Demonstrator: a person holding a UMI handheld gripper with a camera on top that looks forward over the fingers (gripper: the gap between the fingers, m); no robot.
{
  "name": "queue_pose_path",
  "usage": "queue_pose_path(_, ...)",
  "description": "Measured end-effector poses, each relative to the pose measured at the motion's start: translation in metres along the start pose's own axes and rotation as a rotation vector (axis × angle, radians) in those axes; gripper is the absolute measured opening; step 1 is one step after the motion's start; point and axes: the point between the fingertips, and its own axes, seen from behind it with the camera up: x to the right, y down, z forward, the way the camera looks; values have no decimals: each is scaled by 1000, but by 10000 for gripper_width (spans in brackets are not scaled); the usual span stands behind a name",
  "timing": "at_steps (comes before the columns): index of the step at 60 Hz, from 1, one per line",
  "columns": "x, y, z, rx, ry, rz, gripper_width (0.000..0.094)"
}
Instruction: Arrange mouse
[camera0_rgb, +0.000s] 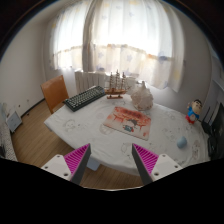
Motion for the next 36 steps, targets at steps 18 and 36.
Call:
queue_pose_path(18,104,33,2,-27,150,97,855)
queue_pose_path(36,238,83,-18,-55,363,234,852)
